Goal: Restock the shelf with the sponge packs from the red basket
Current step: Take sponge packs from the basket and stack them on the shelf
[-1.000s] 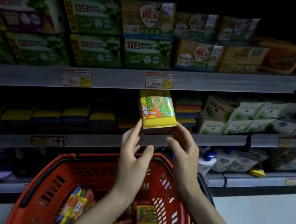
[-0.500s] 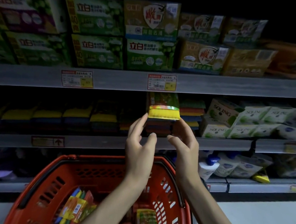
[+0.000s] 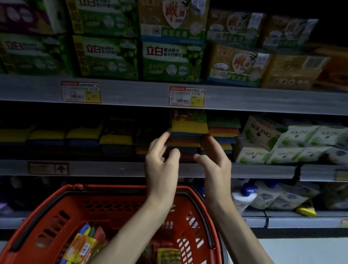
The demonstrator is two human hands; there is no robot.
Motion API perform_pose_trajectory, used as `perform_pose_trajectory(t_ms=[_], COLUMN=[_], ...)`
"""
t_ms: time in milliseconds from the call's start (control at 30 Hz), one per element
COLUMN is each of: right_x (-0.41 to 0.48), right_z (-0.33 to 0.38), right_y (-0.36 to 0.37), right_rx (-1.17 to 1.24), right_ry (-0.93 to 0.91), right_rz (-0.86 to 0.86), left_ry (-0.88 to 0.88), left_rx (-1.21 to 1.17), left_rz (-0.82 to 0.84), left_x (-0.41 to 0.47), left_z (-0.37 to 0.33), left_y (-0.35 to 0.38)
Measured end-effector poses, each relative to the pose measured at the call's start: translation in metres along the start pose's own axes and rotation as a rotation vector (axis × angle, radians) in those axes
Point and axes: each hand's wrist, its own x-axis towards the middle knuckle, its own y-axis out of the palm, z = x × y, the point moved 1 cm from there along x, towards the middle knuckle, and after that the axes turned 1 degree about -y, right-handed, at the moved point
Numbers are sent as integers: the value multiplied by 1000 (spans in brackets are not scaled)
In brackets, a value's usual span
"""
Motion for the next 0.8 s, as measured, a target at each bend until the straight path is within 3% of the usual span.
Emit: perform_pose_trajectory(t_ms=[800], right_x=[2], right_z=[-5], right_y=[8], right_rx=[-149], right_ry=[-33], right_rz=[-56], left_ry=[-13], left_rx=[93], left_rz=[-8], left_x=[8], left_z=[-2], left_y=[3])
